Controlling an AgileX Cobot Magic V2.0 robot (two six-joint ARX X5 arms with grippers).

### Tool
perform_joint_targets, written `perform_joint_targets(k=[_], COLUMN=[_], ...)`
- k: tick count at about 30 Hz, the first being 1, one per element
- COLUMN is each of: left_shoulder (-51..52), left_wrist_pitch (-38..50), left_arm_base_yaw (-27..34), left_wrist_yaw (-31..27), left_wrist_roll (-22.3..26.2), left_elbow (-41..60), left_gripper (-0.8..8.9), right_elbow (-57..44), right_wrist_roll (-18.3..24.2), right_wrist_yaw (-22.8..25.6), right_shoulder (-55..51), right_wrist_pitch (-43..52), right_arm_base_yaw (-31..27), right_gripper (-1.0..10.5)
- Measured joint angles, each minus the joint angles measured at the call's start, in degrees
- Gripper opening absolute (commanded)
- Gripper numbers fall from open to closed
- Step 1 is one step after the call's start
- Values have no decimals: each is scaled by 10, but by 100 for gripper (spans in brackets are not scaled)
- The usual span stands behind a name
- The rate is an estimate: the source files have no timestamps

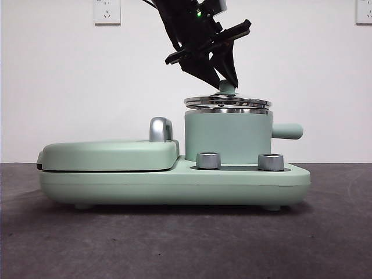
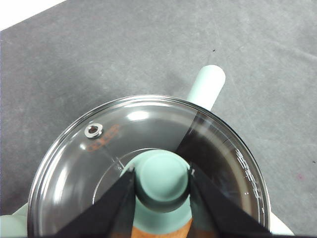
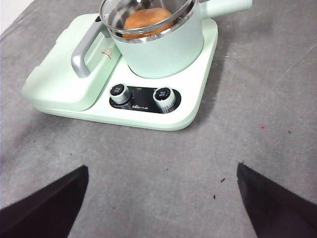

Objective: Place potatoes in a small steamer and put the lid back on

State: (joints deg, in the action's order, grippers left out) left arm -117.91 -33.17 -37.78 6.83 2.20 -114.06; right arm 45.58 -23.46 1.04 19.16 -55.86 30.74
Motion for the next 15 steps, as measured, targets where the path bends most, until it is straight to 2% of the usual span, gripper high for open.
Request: perform_joint_targets(k=[11,15], left_shoulder=[-9,-9], left_wrist_pitch=[-6,-3], left_arm_base_yaw=[0,0], left_wrist_yaw=[-1,17], left_wrist_roll=[0,7], left_elbow=[0,0], left_gripper=[17,17], right_elbow=[0,0], right_wrist_roll=[0,0], right_wrist_yaw=[1,0], right_shoulder=[0,0], right_wrist_pitch=[0,0], right_arm_base_yaw=[0,0], right_gripper=[478,478])
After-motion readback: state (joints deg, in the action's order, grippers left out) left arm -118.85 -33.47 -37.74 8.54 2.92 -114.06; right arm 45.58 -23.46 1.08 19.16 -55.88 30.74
